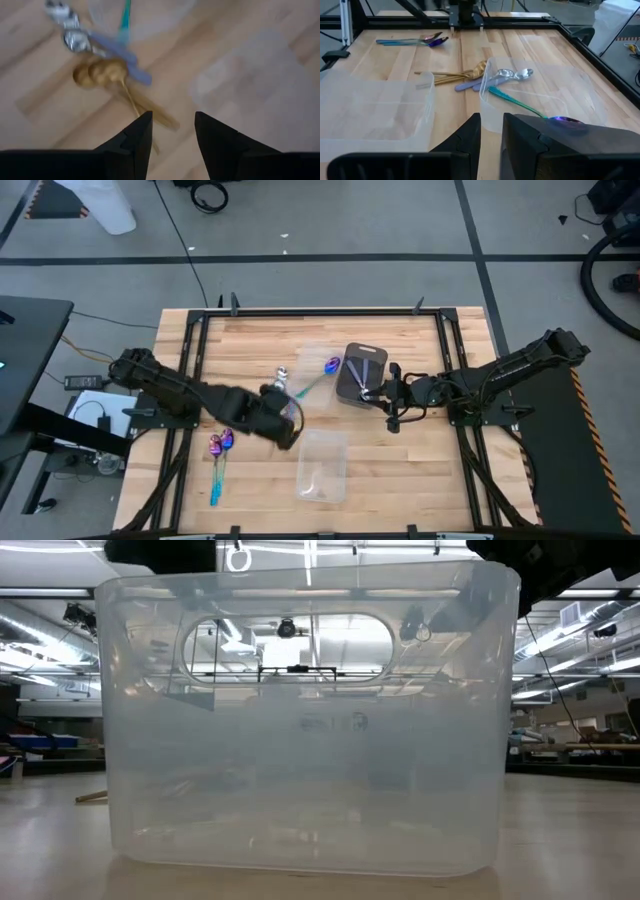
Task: Sort silverware by color (type)
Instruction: Put the blue spoon into the top transparent bin
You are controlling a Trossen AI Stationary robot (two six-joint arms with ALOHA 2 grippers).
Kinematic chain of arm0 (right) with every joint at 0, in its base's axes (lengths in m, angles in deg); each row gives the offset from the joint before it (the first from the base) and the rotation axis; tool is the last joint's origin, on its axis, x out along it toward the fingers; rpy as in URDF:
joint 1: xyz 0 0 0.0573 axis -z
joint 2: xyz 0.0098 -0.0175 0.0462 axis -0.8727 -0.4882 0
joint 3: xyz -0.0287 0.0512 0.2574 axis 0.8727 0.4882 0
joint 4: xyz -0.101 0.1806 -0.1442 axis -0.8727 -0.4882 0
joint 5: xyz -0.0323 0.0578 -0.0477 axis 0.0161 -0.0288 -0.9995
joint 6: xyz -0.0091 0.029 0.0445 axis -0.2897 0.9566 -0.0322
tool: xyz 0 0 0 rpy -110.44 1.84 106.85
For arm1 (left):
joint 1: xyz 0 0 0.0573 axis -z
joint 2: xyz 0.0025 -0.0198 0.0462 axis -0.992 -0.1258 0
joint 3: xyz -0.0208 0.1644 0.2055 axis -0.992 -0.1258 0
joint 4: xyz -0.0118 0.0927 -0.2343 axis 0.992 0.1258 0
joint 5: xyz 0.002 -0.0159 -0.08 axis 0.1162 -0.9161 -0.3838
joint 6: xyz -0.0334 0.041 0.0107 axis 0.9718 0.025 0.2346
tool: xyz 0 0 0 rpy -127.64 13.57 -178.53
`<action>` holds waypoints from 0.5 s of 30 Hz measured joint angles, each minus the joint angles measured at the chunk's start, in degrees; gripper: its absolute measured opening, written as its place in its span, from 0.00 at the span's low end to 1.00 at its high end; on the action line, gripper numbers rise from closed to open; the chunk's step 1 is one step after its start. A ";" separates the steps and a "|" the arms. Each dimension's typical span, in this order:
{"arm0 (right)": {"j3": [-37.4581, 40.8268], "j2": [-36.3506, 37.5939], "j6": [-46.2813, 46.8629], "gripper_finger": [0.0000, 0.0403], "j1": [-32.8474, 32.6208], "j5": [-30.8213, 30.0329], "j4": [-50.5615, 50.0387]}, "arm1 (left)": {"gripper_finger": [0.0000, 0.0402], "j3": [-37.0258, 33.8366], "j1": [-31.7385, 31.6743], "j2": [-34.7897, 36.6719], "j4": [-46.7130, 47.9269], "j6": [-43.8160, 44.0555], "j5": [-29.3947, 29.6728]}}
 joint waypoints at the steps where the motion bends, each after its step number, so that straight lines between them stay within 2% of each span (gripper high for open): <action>1: 0.00 0.00 -0.04 0.23 0.00 0.00 0.10 | 0.39 -0.02 1.04 -0.31 0.14 1.31 -0.01; 15: 0.02 0.00 0.72 0.23 -2.75 3.04 3.93 | 0.39 0.00 13.74 -3.30 2.40 17.60 -0.48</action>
